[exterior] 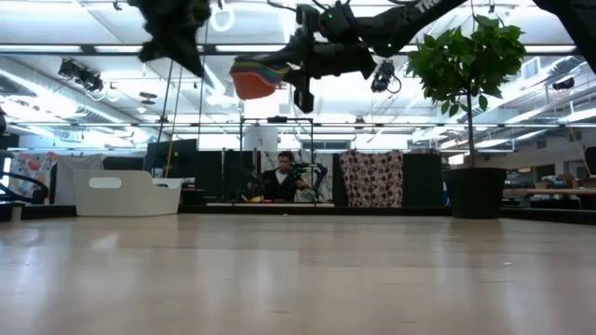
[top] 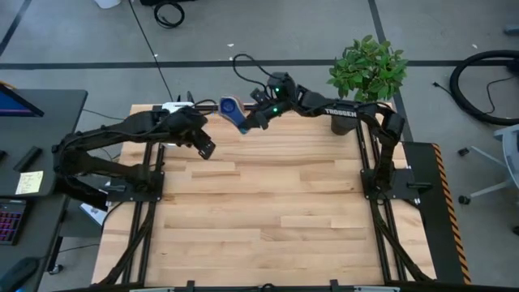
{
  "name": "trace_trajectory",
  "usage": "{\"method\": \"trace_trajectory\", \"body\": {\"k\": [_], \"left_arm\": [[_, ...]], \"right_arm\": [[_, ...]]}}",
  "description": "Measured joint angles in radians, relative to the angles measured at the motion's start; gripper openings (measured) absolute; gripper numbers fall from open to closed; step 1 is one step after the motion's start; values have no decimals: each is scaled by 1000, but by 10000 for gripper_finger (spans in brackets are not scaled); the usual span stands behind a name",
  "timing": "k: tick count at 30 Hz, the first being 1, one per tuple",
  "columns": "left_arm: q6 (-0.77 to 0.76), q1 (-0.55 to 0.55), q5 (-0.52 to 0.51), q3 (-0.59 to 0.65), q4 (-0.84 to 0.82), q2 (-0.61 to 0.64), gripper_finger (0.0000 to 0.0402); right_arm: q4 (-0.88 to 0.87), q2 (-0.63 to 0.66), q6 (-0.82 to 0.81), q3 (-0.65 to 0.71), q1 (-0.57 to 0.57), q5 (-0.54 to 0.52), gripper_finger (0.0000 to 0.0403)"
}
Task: Nest measuring cups in basket
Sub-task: Put the stacked of measuring cups into the white bin
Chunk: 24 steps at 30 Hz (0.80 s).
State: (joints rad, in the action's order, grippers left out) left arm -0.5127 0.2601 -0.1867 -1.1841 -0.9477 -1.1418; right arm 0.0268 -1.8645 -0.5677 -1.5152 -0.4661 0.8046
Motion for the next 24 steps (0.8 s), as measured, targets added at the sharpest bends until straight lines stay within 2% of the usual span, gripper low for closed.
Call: {"method": "trace_trajectory", "body": {"k": [8,13,18,24], "left_arm": [[-9,7,-98,-1,-50,121,8],[-54,7,-172,-1,-73,185,8],[-54,8,-177,-1,-70,225,8],[-53,7,-180,-1,-100,248,8]], "right_arm": [[41,-5,-16,-43,7,-59,87],[76,-93,-56,-122,32,-47,87],[124,-244,-117,-298,58,-27,87],[114,-493,-224,-643,79,26,87]]}}
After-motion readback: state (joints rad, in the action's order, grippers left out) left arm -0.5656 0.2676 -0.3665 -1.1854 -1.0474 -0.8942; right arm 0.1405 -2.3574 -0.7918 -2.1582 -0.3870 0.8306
